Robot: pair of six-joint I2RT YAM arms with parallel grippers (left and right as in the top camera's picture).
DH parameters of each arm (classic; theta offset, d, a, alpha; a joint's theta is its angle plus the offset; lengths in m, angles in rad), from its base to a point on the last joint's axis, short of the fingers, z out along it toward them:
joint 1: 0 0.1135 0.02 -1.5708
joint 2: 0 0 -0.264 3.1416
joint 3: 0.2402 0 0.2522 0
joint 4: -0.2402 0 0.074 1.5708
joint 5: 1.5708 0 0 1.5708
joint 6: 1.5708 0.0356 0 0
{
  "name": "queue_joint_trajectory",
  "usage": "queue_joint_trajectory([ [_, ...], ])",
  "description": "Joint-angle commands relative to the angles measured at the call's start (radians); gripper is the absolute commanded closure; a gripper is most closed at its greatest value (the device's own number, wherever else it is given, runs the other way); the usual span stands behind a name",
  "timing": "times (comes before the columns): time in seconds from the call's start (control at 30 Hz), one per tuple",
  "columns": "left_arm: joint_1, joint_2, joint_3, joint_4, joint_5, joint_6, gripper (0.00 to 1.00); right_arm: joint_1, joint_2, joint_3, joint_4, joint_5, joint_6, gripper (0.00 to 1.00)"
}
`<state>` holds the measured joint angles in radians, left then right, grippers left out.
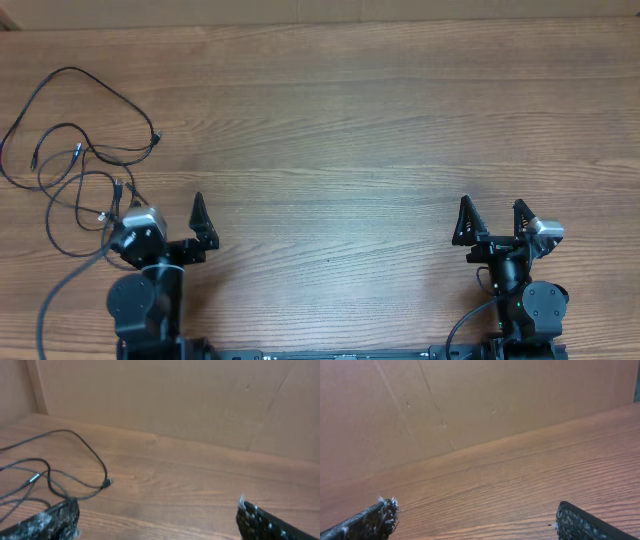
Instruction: Untangle cables
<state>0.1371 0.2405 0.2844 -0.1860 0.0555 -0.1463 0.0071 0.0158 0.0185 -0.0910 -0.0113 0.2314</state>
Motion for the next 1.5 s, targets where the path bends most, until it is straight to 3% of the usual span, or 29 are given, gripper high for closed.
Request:
queue_joint_trajectory([
  [0.0,0.000,-0.086,-0.085,0.012,-0.005,0.008,0.00,-0.003,-0.005,-0.010,0.006,0.007,0.001,0.00],
  [0.37,0.000,-0.209,-0.270,0.091,-0.004,-0.021,0.00,-0.003,-0.005,-0.010,0.006,0.007,0.001,0.00],
  [0.83,0.000,-0.238,-0.280,0.188,-0.014,-0.019,0.00,-0.003,-0.005,-0.010,0.006,0.007,0.001,0.00],
  [1.0,0.000,-0.238,-0.280,0.111,-0.008,-0.019,0.00,-0.003,-0.005,-0.010,0.006,0.007,0.001,0.00],
  [1.47,0.000,-0.237,-0.280,0.111,-0.007,-0.018,0.00,-0.003,-0.005,-0.010,0.006,0.007,0.001,0.00],
])
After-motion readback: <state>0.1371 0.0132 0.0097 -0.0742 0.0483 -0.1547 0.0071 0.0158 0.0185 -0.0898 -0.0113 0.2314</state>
